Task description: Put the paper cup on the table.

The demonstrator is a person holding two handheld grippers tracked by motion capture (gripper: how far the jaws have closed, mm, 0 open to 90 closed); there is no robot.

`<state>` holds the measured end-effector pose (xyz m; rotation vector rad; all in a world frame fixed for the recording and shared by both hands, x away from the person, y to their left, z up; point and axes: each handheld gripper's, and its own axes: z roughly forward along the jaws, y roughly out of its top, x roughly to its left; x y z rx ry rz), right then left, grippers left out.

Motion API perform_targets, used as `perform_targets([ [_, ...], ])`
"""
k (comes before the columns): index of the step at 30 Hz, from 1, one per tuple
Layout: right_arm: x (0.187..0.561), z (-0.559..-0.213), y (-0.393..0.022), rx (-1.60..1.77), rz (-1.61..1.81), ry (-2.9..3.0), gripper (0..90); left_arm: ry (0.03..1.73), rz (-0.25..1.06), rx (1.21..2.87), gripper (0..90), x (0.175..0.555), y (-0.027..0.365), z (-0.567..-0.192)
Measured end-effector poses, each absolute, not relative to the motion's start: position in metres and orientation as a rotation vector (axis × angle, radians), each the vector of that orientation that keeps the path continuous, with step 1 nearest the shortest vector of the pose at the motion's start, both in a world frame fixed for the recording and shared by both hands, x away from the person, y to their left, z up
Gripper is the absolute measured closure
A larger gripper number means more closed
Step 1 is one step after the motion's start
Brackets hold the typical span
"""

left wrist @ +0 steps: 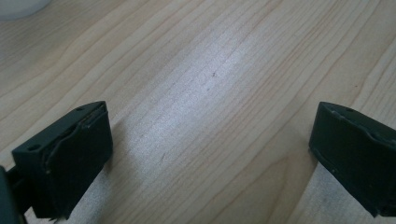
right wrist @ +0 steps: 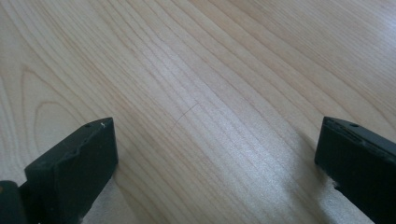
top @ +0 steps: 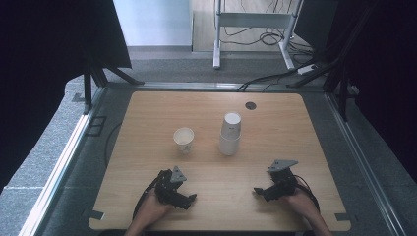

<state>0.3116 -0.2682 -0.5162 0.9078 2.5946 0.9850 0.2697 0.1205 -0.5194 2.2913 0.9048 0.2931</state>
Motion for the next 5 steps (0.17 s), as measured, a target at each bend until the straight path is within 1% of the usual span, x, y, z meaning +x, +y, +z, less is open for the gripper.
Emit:
perform_targets([
  [5,0.3110,-0.5203,-0.2695,0.903,1.032,2.548,0.0,0.899,0.300,2.271,0.0,0.2686,0.1213,-0.5211],
])
